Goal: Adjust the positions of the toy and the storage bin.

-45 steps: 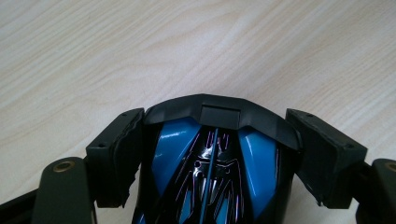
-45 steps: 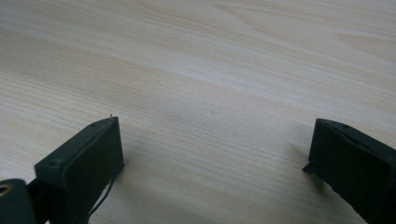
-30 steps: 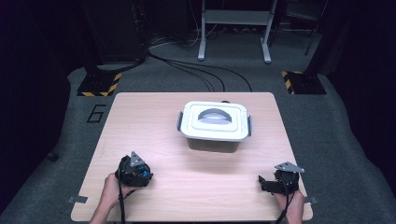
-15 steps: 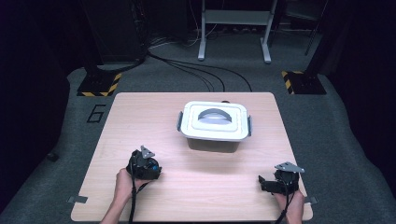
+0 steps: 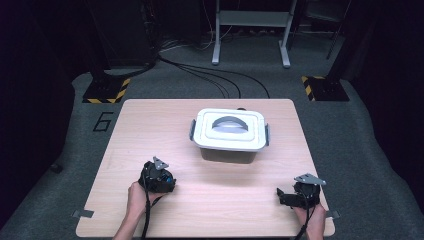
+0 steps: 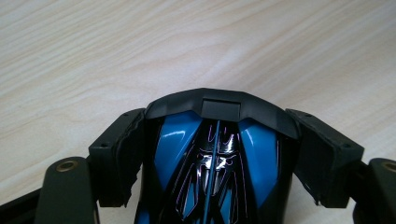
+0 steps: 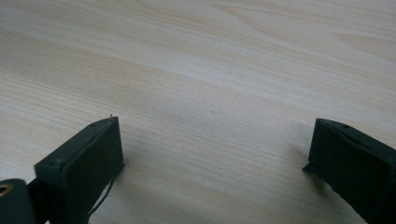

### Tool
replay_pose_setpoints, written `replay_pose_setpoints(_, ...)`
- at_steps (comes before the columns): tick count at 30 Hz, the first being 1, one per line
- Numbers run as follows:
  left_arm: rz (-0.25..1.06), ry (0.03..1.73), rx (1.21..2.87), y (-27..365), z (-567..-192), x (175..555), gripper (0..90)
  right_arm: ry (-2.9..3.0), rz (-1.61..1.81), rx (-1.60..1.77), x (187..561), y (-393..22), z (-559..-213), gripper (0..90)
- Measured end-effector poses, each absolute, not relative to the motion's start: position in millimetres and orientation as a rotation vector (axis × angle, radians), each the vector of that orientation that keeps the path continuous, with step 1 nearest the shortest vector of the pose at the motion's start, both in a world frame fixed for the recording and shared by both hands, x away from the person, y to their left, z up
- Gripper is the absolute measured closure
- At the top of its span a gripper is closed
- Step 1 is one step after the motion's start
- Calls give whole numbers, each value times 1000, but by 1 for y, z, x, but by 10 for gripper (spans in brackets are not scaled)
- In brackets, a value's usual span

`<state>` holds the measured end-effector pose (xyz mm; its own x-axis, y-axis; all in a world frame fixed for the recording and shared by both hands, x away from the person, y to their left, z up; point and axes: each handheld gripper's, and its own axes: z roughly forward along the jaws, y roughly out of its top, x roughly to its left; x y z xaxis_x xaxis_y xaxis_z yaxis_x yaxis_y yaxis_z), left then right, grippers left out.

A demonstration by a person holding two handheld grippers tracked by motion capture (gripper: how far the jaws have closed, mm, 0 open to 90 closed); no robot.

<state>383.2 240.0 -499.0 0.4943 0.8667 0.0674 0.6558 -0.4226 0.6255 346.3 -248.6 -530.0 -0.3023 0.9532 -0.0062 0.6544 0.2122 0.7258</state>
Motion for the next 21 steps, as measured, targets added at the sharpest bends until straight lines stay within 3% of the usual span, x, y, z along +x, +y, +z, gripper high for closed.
replay_pose_setpoints(2, 534, 1239, 2196, 246, -493, 379, 146, 2036, 871, 1486, 346, -249, -530, 22)
replay_pose_setpoints(13, 629, 1293, 2041, 308, -475, 354, 4, 2035, 869, 1488, 346, -248, -530, 20)
replay_pose_setpoints(21, 663, 1444, 1966, 368, -497, 353, 0, 2032, 863, 1487, 346, -247, -530, 13)
